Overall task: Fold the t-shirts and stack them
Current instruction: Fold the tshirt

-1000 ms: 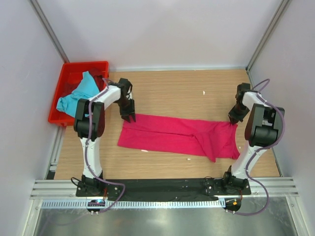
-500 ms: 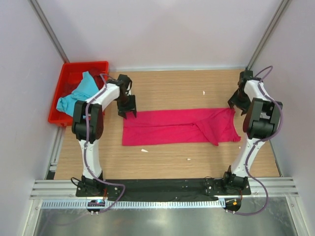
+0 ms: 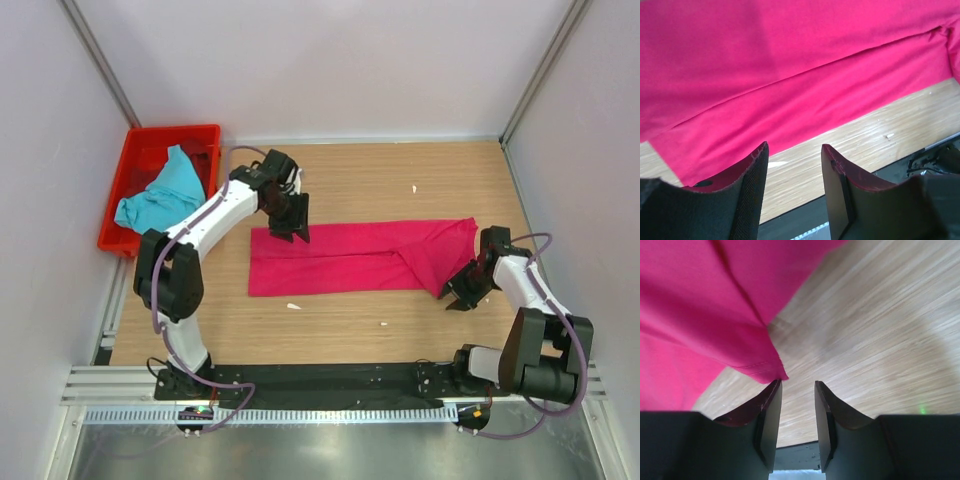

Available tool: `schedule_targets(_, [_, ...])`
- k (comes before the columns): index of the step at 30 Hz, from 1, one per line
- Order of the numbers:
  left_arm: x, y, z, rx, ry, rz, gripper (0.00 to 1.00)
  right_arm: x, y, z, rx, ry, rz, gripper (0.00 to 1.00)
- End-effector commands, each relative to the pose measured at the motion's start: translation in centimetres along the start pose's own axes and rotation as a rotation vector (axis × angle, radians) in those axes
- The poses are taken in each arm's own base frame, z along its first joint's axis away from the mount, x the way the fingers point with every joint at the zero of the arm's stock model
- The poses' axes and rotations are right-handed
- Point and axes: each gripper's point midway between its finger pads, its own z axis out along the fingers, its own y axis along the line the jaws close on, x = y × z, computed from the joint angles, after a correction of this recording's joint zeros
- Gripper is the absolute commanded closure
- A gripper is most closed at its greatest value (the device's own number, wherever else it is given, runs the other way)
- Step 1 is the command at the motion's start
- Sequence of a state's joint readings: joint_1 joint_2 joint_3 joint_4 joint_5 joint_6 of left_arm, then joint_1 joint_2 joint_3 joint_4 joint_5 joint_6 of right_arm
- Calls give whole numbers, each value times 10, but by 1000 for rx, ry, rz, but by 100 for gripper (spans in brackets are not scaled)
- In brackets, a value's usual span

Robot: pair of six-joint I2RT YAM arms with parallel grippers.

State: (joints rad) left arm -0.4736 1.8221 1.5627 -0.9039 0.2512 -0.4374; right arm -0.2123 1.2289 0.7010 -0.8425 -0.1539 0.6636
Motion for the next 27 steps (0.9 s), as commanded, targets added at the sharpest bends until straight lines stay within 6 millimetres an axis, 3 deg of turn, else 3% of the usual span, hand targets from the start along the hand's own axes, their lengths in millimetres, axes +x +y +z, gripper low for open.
schedule_targets(1, [1,-33,3,95,4,66,53,-8,24,10,-116,-16,15,61])
schedule_targets(4, [4,-52,5,126,18,111,53,-14,22,14,-88,-20,-10,51])
schedule_targets(12, [10,-56,12,118,36,121,53,-21,27,15,-113,-51,-7,52])
schedule_targets(15, [8,-59,13,126,39,114,53,-26,27,19,-114,-75,-17,59])
schedule_targets(18, [6,-61,12,131,35,116,53,-31,28,16,-97,-80,-37,77])
schedule_targets(19, [5,-60,12,128,33,117,53,-34,30,13,-99,-86,-44,90])
schedule_targets(20, [5,-60,11,127,33,117,53,-41,37,5,-111,-107,-50,94])
schedule_targets(22, [6,-59,13,125,32,117,53,-50,49,-5,-134,-117,-50,99])
schedule_targets(27, [7,-60,16,128,43,113,53,-80,75,-13,-152,-140,-39,99])
